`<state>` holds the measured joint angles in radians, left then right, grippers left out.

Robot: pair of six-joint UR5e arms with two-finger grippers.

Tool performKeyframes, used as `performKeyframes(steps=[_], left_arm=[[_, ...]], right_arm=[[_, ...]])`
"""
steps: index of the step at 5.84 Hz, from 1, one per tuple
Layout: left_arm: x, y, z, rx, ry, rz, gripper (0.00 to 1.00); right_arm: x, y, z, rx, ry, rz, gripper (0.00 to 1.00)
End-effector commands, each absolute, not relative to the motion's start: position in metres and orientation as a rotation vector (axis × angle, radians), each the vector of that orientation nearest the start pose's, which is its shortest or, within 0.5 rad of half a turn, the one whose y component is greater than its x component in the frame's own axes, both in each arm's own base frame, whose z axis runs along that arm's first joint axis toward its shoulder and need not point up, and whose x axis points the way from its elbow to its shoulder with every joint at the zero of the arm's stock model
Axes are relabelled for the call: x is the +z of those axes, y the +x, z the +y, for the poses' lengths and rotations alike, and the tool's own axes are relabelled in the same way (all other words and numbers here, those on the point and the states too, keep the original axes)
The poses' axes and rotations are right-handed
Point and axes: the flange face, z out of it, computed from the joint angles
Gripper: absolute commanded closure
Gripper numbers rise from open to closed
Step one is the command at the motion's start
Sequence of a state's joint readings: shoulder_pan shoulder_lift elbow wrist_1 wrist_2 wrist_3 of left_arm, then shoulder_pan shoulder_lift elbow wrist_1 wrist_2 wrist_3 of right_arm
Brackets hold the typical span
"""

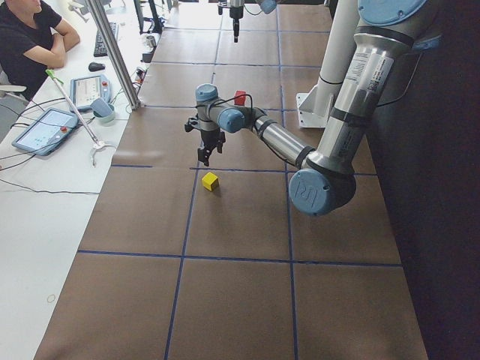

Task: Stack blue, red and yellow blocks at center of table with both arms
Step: 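Lower the left gripper onto the yellow cube and grasp it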

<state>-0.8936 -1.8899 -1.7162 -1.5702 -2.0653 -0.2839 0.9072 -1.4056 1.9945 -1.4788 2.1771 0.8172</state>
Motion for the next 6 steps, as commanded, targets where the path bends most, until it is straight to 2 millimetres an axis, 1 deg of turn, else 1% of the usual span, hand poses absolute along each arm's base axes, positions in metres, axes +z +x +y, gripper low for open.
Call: performKeyframes(steps=[1, 3, 4, 5, 6], left_arm=[[0.455, 0.316, -0.533, 0.492, 0.172, 0.642, 0.0], [0.46, 0.307, -0.54, 0.474, 0.17, 0.636, 0.0], [0.467, 0.304, -0.548, 0.467, 0.194, 0.651, 0.0], [0.487, 0.306, -0.556, 0.47, 0.188, 0.696, 0.0], [0.491, 0.31, -0.56, 0.476, 0.199, 0.713, 0.0]], right_arm=[[0.364, -0.28, -0.46, -0.079, 0.095, -0.862, 0.0], [0.361, -0.28, -0.46, -0.081, 0.1, -0.866, 0.0], [0.36, -0.281, -0.46, -0.078, 0.1, -0.867, 0.0], [0.36, -0.28, -0.46, -0.078, 0.1, -0.867, 0.0], [0.357, -0.28, -0.459, -0.08, 0.104, -0.871, 0.0]])
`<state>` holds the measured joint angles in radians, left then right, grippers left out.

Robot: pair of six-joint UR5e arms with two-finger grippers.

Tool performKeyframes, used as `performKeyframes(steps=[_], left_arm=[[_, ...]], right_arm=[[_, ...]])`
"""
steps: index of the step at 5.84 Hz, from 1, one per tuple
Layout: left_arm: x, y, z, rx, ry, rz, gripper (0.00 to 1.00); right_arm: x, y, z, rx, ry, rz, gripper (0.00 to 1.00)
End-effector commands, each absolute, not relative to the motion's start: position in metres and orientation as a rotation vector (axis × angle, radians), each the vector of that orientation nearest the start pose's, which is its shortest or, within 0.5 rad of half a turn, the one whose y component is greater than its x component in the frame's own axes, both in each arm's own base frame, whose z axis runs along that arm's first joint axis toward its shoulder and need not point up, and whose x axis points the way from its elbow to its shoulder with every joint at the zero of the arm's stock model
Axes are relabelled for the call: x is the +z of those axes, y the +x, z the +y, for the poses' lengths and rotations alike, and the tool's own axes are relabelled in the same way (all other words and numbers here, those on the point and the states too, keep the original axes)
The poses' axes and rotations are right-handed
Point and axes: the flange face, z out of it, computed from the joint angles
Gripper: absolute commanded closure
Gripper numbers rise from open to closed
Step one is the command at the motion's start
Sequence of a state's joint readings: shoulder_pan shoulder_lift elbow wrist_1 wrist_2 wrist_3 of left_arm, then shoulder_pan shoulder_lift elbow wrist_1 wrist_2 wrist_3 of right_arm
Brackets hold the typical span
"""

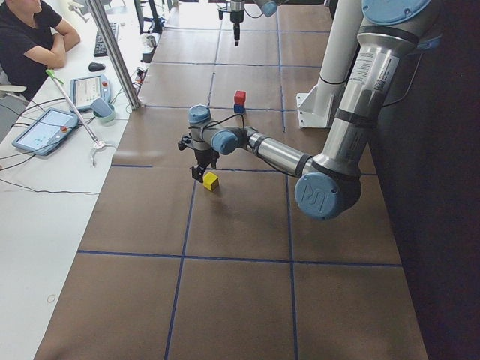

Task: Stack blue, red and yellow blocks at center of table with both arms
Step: 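Lower the left gripper onto the yellow cube and grasp it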

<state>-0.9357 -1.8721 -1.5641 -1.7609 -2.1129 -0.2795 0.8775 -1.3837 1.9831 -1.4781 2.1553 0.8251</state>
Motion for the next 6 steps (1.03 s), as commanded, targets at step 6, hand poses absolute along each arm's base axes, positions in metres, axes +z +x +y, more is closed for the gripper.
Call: performKeyframes(steps=[6], left_arm=[[0.51, 0.323, -0.557, 0.499, 0.189, 0.735, 0.09]], right_arm=[[0.356, -0.279, -0.458, -0.081, 0.107, -0.872, 0.0]])
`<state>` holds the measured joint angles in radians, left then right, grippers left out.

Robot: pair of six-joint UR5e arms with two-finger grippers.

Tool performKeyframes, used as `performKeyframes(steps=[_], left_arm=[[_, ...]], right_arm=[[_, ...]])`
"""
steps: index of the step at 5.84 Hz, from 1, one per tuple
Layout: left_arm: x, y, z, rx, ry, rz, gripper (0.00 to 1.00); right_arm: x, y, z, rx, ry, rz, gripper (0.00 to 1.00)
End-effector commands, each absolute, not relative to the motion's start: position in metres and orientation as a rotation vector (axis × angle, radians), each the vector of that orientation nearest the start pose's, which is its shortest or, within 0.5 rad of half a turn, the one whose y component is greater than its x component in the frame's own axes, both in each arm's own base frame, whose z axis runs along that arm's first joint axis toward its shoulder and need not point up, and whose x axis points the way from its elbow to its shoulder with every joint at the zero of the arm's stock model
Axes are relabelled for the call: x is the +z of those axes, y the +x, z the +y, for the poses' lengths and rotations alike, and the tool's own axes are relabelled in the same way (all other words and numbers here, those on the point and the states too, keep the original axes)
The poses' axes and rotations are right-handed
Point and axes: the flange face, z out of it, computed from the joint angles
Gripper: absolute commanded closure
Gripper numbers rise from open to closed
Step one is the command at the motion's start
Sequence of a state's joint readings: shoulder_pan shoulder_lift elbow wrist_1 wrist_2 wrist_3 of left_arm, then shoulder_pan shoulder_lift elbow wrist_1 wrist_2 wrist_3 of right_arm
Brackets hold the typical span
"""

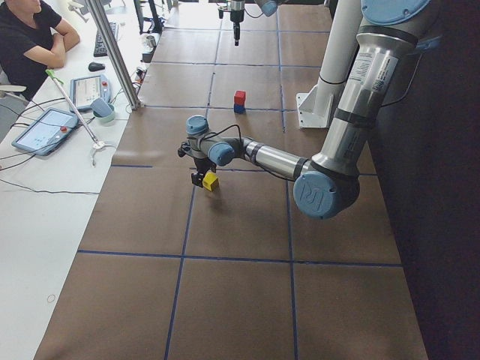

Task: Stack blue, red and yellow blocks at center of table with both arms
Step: 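Lower the left gripper onto the yellow cube and grasp it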

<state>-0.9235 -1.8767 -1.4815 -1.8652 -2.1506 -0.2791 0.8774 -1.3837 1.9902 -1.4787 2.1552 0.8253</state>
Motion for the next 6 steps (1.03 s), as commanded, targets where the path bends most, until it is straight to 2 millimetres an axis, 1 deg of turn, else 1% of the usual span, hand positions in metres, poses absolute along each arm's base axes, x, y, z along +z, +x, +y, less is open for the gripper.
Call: performKeyframes(steps=[1, 2, 3, 4, 5, 6], left_arm=[[0.508, 0.324, -0.557, 0.497, 0.191, 0.737, 0.4], [0.511, 0.323, -0.556, 0.496, 0.187, 0.735, 0.69], [0.508, 0.322, -0.554, 0.496, 0.187, 0.739, 0.94], [0.489, 0.325, -0.552, 0.499, 0.161, 0.812, 1.0], [0.429, 0.336, -0.564, 0.4, 0.146, 0.901, 1.0], [0.349, 0.354, -0.582, 0.257, 0.126, 0.951, 1.0]], right_arm=[[0.356, -0.279, -0.458, -0.081, 0.107, -0.872, 0.0], [0.356, -0.279, -0.458, -0.081, 0.107, -0.872, 0.0], [0.356, -0.279, -0.458, -0.081, 0.107, -0.872, 0.0], [0.354, -0.279, -0.458, -0.084, 0.109, -0.875, 0.0], [0.353, -0.279, -0.458, -0.086, 0.108, -0.878, 0.0], [0.352, -0.279, -0.457, -0.087, 0.111, -0.881, 0.0]])
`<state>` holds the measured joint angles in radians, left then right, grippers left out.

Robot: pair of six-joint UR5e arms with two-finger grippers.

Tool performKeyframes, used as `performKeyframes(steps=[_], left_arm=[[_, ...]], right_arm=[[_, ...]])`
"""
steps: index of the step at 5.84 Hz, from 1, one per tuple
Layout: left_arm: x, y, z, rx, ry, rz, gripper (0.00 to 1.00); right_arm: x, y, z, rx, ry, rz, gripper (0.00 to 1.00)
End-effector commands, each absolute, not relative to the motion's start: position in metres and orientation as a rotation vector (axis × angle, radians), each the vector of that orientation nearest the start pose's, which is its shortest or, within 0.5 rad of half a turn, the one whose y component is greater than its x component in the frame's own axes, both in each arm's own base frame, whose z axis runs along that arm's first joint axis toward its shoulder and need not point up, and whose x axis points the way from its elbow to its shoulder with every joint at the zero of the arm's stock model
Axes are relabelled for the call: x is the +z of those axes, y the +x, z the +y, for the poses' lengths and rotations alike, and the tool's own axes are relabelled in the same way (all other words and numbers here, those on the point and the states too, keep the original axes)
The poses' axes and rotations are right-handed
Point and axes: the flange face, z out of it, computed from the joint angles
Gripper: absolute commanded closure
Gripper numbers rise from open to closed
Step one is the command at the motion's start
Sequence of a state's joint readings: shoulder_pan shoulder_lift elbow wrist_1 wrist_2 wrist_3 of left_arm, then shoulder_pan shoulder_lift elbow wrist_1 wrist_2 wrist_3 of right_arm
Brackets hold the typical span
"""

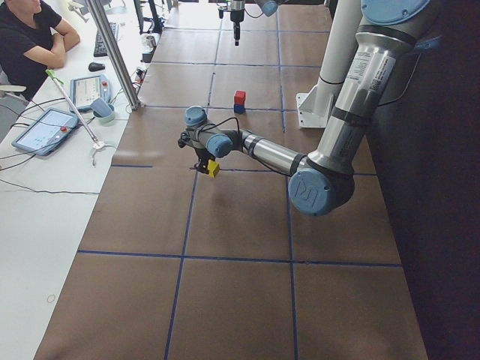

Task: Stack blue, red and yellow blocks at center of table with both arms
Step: 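Carry the yellow cube with the left gripper above the red cube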

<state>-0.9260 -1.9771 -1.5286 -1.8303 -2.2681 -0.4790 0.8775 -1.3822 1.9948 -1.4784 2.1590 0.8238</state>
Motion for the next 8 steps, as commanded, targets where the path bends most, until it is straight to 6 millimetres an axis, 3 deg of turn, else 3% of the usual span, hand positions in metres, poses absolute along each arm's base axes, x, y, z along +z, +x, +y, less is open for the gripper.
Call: performKeyframes(steps=[1, 2, 3, 4, 5, 7, 8], left_arm=[[0.272, 0.404, -0.571, 0.187, 0.065, 0.992, 1.0], [0.22, 0.446, -0.55, 0.173, 0.027, 1.021, 1.0], [0.161, 0.471, -0.54, 0.124, 0.02, 1.031, 1.0], [0.129, 0.476, -0.536, 0.096, 0.015, 0.984, 1.0], [0.117, 0.507, -0.513, 0.072, 0.009, 0.94, 1.0], [0.11, 0.538, -0.485, 0.024, 0.018, 0.915, 1.0], [0.109, 0.537, -0.483, 0.014, 0.021, 0.904, 1.0]], right_arm=[[0.35, -0.278, -0.457, -0.087, 0.112, -0.882, 0.0], [0.35, -0.278, -0.457, -0.086, 0.114, -0.883, 0.0], [0.35, -0.278, -0.457, -0.088, 0.113, -0.883, 0.0], [0.35, -0.277, -0.457, -0.086, 0.113, -0.882, 0.0], [0.35, -0.277, -0.457, -0.087, 0.115, -0.884, 0.0], [0.344, -0.275, -0.454, -0.089, 0.125, -0.89, 0.0], [0.344, -0.275, -0.454, -0.089, 0.125, -0.89, 0.0]])
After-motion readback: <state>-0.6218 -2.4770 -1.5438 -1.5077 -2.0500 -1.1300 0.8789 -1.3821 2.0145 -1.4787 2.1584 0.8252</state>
